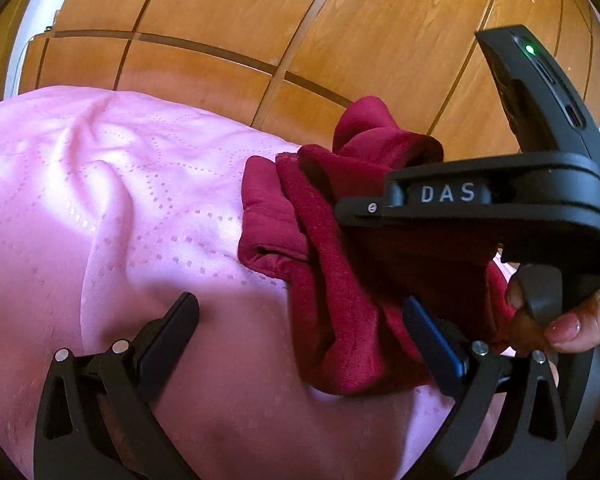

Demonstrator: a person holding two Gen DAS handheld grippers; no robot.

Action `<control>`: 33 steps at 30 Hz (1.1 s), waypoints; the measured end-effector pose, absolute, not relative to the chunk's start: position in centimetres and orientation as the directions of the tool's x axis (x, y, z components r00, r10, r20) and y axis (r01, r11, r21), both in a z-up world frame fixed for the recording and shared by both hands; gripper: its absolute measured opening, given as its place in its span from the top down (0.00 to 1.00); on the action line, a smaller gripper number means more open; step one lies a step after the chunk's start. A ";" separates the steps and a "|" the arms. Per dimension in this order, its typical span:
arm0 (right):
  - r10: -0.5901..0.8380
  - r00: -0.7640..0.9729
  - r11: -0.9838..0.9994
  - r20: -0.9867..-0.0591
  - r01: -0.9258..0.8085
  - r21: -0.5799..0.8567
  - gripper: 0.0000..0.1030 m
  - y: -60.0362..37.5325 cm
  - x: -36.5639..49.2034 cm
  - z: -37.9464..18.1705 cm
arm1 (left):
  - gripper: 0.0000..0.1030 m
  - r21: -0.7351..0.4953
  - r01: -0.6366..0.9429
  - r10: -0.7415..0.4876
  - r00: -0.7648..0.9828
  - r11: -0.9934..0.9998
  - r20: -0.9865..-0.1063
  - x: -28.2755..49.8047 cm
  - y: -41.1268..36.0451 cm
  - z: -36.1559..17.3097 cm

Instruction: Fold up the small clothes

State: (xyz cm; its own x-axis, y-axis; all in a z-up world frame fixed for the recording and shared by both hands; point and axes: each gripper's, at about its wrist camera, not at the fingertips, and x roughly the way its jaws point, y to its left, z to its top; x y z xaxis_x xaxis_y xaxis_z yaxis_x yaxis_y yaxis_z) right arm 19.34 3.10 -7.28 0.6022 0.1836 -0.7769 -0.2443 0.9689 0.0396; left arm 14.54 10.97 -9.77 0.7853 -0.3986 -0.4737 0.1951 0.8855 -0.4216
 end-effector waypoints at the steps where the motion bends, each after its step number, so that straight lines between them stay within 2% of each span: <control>1: 0.173 0.603 0.969 -0.778 -0.247 0.024 0.76 3.3 19.3 -7.3 | 0.02 -0.424 0.198 -0.402 0.786 0.884 -0.470 14.5 10.9 -9.8; 9: 0.164 0.592 0.954 -0.789 -0.299 -0.026 0.69 4.1 18.8 -7.3 | 0.02 -0.437 0.222 -0.424 0.788 0.872 -0.447 14.4 11.0 -9.9; 10: 0.173 0.583 0.949 -0.794 -0.316 -0.025 0.60 4.1 18.7 -7.3 | 0.02 -0.438 0.223 -0.426 0.788 0.871 -0.445 14.3 11.0 -9.9; 11: 0.189 0.575 0.945 -0.796 -0.328 -0.013 0.47 4.1 18.7 -7.4 | 0.02 -0.440 0.225 -0.428 0.787 0.869 -0.443 14.3 11.0 -9.8; 13: 0.262 0.543 0.927 -0.798 -0.372 0.051 0.31 3.9 18.2 -7.1 | 0.02 -0.442 0.229 -0.433 0.785 0.867 -0.442 14.3 11.1 -9.8; 14: 0.282 0.536 0.920 -0.796 -0.386 0.066 0.29 3.9 17.9 -7.0 | 0.02 -0.445 0.231 -0.436 0.785 0.865 -0.440 14.3 11.2 -9.8; 20: 0.356 0.561 0.907 -0.748 -0.400 0.131 0.28 2.1 16.4 -5.0 | 0.02 -0.446 0.237 -0.442 0.783 0.863 -0.438 14.2 11.3 -9.8; 23: 0.369 0.606 0.917 -0.705 -0.362 0.168 0.16 -0.4 15.4 -3.8 | 0.02 -0.445 0.239 -0.442 0.782 0.863 -0.439 14.2 11.3 -9.8; 33: 0.256 0.762 0.964 -0.595 -0.160 0.211 0.09 -11.8 12.0 -2.0 | 0.02 -0.500 0.212 -0.446 0.793 0.840 -0.414 14.0 12.7 -9.2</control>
